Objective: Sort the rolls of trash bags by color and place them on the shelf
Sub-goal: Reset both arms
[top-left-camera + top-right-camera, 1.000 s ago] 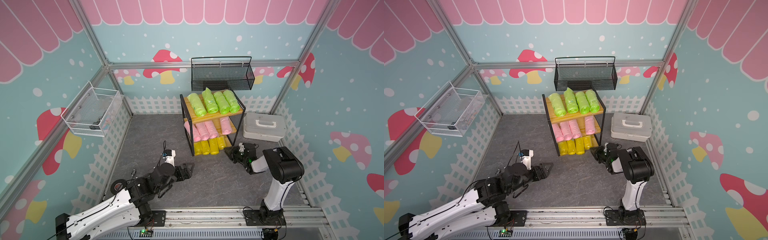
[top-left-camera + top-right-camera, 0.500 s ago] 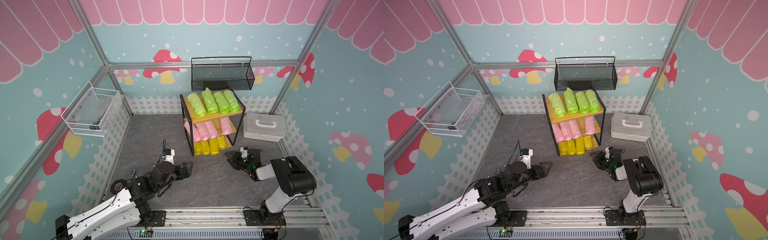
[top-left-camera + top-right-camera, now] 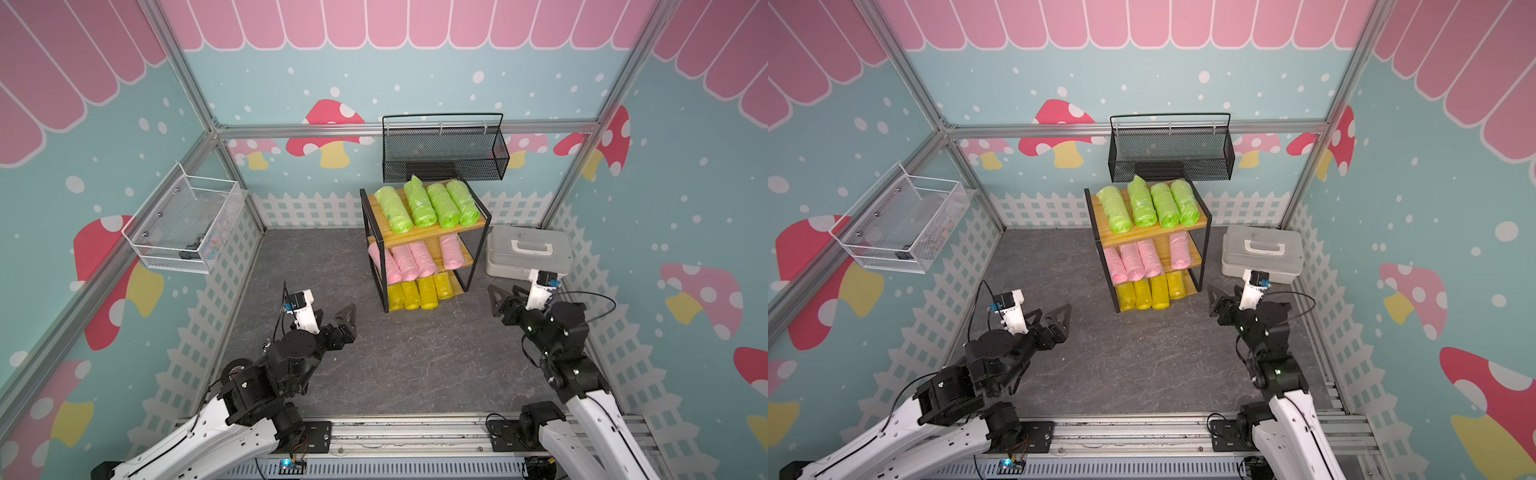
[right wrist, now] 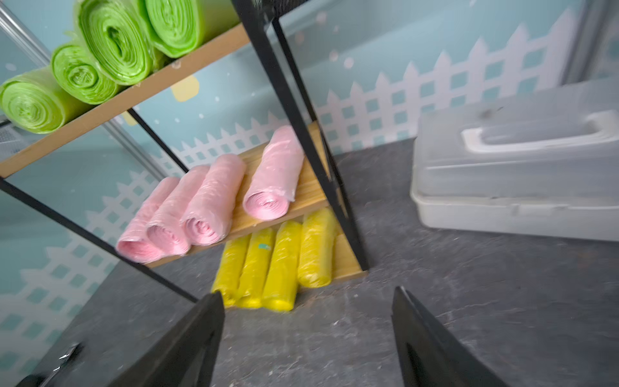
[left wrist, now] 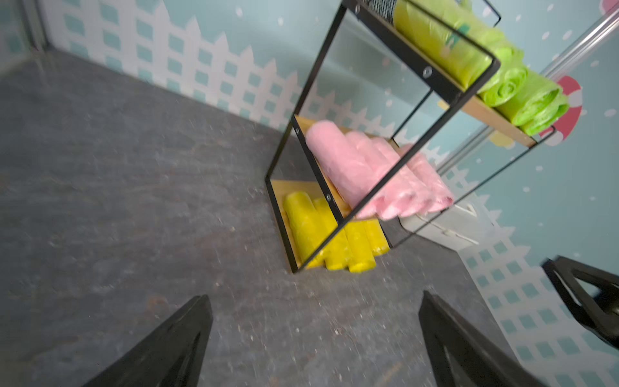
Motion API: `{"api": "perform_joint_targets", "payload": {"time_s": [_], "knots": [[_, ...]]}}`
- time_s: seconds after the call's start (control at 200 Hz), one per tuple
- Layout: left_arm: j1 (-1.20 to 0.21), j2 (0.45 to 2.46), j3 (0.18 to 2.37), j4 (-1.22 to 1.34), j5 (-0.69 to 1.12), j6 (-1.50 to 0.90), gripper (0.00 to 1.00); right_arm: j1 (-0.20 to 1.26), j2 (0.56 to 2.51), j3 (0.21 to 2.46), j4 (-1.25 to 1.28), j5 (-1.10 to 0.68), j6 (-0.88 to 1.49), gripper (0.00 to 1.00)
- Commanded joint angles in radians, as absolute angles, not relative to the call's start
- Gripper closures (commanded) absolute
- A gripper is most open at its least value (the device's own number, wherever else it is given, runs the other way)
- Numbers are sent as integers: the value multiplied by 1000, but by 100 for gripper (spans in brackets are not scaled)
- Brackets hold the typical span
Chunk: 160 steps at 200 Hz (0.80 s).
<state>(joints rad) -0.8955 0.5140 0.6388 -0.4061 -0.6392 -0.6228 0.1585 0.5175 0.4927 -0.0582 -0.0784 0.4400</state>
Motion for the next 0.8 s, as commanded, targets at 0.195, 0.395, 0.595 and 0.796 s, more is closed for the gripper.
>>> {"api": "perform_joint_targets", "payload": {"time_s": [0.195, 0.395, 0.595, 0.796], "knots": [[-624, 482, 326, 271, -862, -160, 1, 156, 325, 180, 298, 368, 116, 1], [-203, 651, 272, 223, -747, -532, 1, 153, 703, 171, 499, 441, 143, 1], [-115, 770, 227, 339, -743, -527, 1, 135, 1094, 240, 647, 520, 145, 1], [-74, 938, 267, 450, -695, -434, 1, 113, 1360, 314, 845, 462, 25, 1]]}}
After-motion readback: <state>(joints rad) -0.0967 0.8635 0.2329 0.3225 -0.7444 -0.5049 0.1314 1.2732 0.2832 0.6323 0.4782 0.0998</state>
